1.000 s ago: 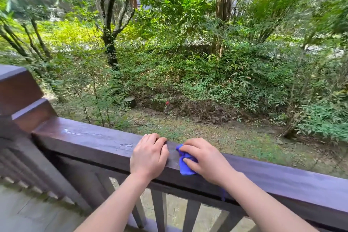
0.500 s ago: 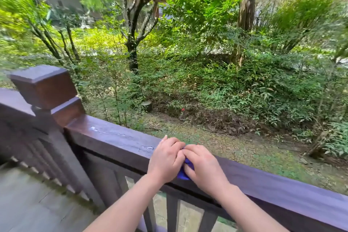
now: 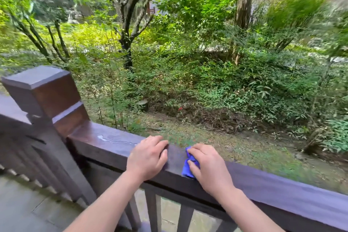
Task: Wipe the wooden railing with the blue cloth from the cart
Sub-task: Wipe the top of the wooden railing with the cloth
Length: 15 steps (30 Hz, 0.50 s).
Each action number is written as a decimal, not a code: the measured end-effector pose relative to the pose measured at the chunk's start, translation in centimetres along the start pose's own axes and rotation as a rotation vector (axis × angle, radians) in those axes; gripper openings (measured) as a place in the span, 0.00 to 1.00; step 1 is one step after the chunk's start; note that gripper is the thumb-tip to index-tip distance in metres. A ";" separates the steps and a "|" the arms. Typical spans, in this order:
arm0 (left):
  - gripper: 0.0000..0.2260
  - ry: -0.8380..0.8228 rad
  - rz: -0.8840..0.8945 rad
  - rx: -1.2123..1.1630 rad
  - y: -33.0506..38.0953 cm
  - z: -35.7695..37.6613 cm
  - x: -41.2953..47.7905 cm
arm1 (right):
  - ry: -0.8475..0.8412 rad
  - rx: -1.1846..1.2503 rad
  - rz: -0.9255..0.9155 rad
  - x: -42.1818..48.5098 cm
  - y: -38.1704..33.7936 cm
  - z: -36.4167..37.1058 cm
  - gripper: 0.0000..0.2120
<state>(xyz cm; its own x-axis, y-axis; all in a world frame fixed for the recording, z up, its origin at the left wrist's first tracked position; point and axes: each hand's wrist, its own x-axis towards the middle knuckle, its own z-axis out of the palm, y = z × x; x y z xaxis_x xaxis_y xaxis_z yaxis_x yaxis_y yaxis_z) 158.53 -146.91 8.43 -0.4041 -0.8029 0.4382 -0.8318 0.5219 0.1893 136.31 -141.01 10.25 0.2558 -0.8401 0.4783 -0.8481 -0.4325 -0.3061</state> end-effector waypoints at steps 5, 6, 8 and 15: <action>0.17 0.033 0.003 -0.009 -0.3 -0.3 0.0 | -0.058 0.009 -0.137 0.7 -0.2 0.8 0.16; 0.16 0.034 0.005 -0.007 -0.3 -0.2 -0.1 | -0.017 0.003 -0.060 1.3 0.2 0.8 0.16; 0.16 0.040 0.003 -0.003 -0.2 -0.2 -0.2 | 0.004 -0.001 0.018 1.9 -0.6 1.1 0.15; 0.15 0.034 0.027 0.002 -0.3 -0.4 -0.1 | -0.026 0.034 -0.091 2.5 -0.8 1.6 0.16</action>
<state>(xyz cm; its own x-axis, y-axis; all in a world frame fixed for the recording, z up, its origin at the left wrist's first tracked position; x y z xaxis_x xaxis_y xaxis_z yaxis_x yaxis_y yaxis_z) 159.03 -146.87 8.70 -0.4135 -0.7780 0.4731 -0.8214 0.5429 0.1748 138.37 -143.28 10.36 0.3430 -0.8050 0.4842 -0.8050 -0.5175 -0.2902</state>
